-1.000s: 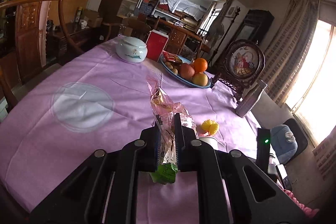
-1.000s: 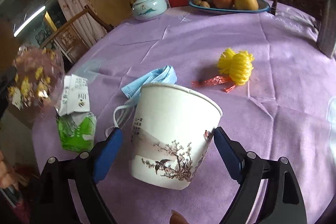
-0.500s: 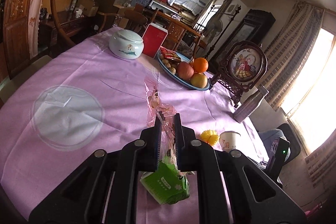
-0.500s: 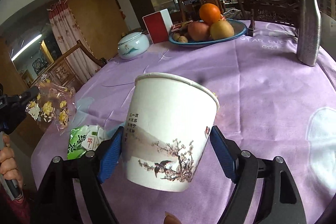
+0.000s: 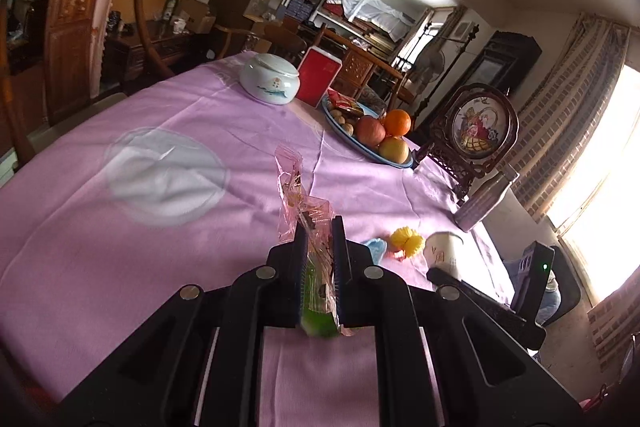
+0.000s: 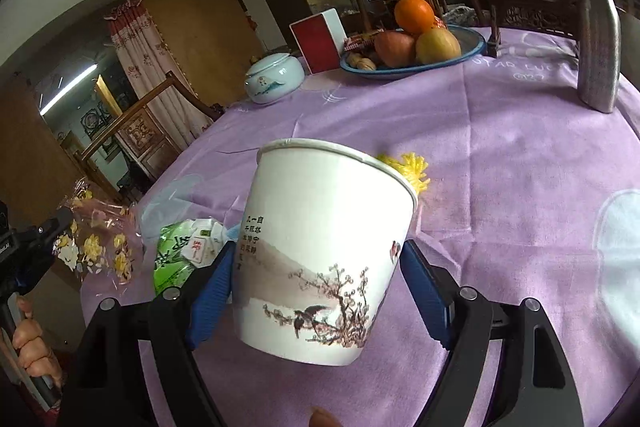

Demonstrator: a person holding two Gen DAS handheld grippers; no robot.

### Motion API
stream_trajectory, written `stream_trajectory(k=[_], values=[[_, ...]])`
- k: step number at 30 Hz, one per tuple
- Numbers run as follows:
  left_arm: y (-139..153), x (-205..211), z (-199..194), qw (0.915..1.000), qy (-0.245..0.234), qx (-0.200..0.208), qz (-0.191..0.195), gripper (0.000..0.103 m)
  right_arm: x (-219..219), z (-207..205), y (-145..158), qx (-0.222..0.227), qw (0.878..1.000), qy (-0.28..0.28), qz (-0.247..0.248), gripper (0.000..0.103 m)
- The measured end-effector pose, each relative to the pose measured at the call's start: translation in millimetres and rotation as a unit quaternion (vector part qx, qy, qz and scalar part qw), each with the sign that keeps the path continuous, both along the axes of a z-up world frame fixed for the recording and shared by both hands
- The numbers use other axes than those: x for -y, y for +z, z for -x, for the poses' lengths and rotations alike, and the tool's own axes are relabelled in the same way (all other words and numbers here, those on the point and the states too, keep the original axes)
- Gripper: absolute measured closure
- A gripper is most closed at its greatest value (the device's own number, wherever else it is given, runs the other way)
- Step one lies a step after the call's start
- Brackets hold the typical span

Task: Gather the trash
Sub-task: 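Carry the bag and cup into the red basket and open both tools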

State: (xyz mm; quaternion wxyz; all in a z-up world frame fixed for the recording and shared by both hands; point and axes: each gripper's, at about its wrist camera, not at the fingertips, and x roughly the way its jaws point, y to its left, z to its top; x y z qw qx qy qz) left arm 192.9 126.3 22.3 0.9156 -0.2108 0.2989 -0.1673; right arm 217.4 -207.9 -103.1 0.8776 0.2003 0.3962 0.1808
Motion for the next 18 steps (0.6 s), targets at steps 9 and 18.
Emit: stream_trajectory(k=[9, 18], values=[[35.7, -39.2, 148.3, 0.9977, 0.064, 0.014, -0.017, 0.09, -15.3, 69.8, 43.8, 0.078, 0.994, 0.028, -0.071, 0.023], [1.9, -110.4, 264.1, 0.9842, 0.176, -0.019, -0.014, 0.09, -66.9, 175.0, 94.5, 0.116, 0.98, 0.131, -0.094, 0.023]])
